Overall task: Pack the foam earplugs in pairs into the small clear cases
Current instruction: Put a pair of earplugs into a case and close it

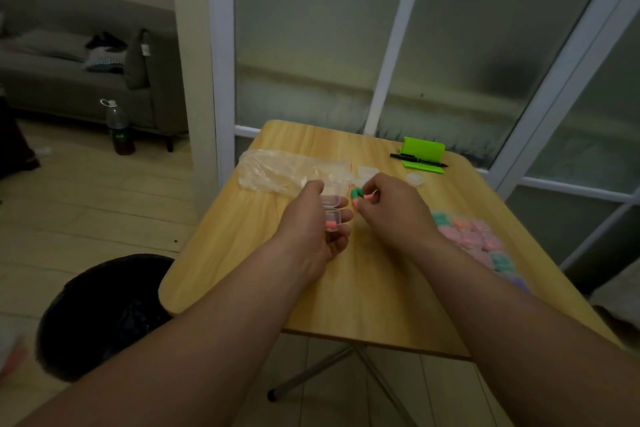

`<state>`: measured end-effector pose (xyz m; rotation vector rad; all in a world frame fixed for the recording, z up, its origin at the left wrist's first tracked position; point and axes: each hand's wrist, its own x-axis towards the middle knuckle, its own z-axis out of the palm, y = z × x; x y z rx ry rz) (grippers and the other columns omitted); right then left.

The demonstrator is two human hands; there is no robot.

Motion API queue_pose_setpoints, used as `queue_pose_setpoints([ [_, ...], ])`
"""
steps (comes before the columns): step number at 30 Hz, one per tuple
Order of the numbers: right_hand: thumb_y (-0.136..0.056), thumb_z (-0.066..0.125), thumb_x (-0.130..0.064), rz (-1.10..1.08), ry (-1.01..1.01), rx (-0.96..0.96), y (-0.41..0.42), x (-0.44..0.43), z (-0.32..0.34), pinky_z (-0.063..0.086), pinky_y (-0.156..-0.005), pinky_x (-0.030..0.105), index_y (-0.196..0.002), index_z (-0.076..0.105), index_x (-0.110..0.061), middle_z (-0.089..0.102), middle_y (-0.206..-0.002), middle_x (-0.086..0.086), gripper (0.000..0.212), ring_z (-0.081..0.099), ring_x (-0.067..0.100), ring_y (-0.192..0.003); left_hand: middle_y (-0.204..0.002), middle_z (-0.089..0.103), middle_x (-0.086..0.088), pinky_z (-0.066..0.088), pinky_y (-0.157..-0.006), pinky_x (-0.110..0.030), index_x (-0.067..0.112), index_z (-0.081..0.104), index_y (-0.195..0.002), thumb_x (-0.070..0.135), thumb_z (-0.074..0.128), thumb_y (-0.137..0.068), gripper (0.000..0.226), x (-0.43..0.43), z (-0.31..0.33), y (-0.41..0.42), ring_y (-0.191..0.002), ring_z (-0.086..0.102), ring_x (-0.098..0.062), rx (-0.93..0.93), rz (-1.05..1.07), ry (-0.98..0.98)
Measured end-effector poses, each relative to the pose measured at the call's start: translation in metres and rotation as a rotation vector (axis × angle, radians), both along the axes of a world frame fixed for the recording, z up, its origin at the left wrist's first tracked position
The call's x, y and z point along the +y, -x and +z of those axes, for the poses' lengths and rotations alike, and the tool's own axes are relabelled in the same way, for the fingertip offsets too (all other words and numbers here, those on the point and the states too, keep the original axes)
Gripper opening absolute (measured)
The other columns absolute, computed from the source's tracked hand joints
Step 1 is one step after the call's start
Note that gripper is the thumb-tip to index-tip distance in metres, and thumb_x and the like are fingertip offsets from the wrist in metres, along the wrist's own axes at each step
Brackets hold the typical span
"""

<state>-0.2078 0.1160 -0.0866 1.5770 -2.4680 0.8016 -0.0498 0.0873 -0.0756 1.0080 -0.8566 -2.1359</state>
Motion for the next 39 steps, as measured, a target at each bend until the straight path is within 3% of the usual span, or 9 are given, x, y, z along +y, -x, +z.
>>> queue_pose_setpoints([
  [3,-0.096,0.067,-0.038,-0.051,-0.101,0.084,0.002,-0.016,0.003,0.050,-0.074,0.034,-0.113,0.072,-0.024,0.070,-0.110,-0.001,0.022,0.065,0.021,-0.099,-0.069,0.064,-0.003,0.040,-0.051,-0.025,0.009,0.069,-0.107,0.047,0.043,-0.105,0.047,-0.002,0.002,-0.002,-0.051,0.045,-0.012,0.010,0.005,-0.017],
  [8,-0.093,0.067,-0.037,-0.107,-0.219,0.134,0.000,-0.029,0.004,0.042,-0.065,0.032,-0.100,0.073,-0.023,0.070,-0.098,0.001,0.017,0.062,0.023,-0.087,-0.068,0.063,-0.003,0.040,-0.050,-0.024,0.010,0.068,-0.105,0.047,0.043,-0.105,0.044,-0.005,0.003,-0.003,-0.052,0.043,-0.012,0.013,0.009,-0.017],
  [13,-0.094,0.066,-0.032,-0.170,-0.245,0.147,-0.002,-0.036,0.002,0.040,-0.065,0.031,-0.104,0.074,-0.021,0.071,-0.100,0.003,0.017,0.063,0.025,-0.087,-0.068,0.064,-0.004,0.039,-0.051,-0.025,0.009,0.068,-0.103,0.047,0.043,-0.105,0.046,-0.003,0.006,-0.003,-0.054,0.044,-0.013,0.019,-0.002,-0.020],
  [19,-0.091,0.067,-0.029,-0.115,-0.113,0.056,-0.007,-0.025,0.007,0.055,-0.074,0.037,-0.092,0.077,-0.020,0.074,-0.095,0.001,0.014,0.067,0.024,-0.089,-0.071,0.062,-0.004,0.040,-0.052,-0.025,0.012,0.068,-0.098,0.047,0.041,-0.106,0.044,0.004,0.007,-0.004,-0.050,0.047,-0.013,-0.006,-0.028,0.001],
  [24,-0.095,0.073,-0.025,0.010,0.113,-0.183,-0.010,0.020,0.012,0.049,-0.072,0.030,-0.095,0.072,-0.025,0.071,-0.093,-0.010,0.001,0.065,0.012,-0.089,-0.079,0.066,-0.005,0.043,-0.054,-0.026,0.008,0.070,-0.112,0.049,0.041,-0.105,0.051,0.004,0.005,-0.003,-0.050,0.051,-0.014,-0.017,-0.072,0.003],
  [28,-0.098,0.075,-0.032,0.097,0.221,-0.337,-0.020,0.064,0.019,0.050,-0.069,0.025,-0.098,0.071,-0.031,0.071,-0.090,-0.010,0.004,0.065,0.004,-0.084,-0.088,0.066,-0.008,0.046,-0.057,-0.028,0.009,0.070,-0.116,0.049,0.042,-0.105,0.050,0.008,0.006,-0.001,-0.056,0.054,-0.015,0.019,-0.150,-0.011],
  [31,-0.098,0.074,-0.031,0.143,0.271,-0.342,-0.028,0.081,0.023,0.052,-0.072,0.019,-0.100,0.070,-0.030,0.071,-0.090,-0.012,0.005,0.065,0.001,-0.087,-0.091,0.066,-0.008,0.046,-0.059,-0.029,0.014,0.070,-0.113,0.049,0.040,-0.106,0.047,0.016,0.007,0.003,-0.059,0.054,-0.015,0.059,-0.240,0.000],
  [36,-0.096,0.075,-0.024,0.197,0.195,-0.176,-0.034,0.088,0.019,0.045,-0.071,0.015,-0.095,0.071,-0.029,0.063,-0.095,-0.012,0.006,0.060,0.001,-0.087,-0.063,0.061,0.003,0.045,-0.059,-0.027,0.019,0.065,-0.112,0.044,0.038,-0.108,0.037,0.032,0.009,0.010,-0.048,0.051,-0.008,0.052,-0.336,0.037],
  [39,-0.095,0.076,-0.026,0.222,0.145,-0.124,-0.033,0.088,0.015,0.040,-0.072,0.016,-0.096,0.071,-0.034,0.054,-0.095,-0.013,0.009,0.055,-0.002,-0.087,-0.062,0.063,0.004,0.044,-0.066,-0.031,0.013,0.066,-0.131,0.042,0.039,-0.108,0.046,0.036,0.005,0.014,-0.044,0.051,-0.007,0.044,-0.341,0.054],
])
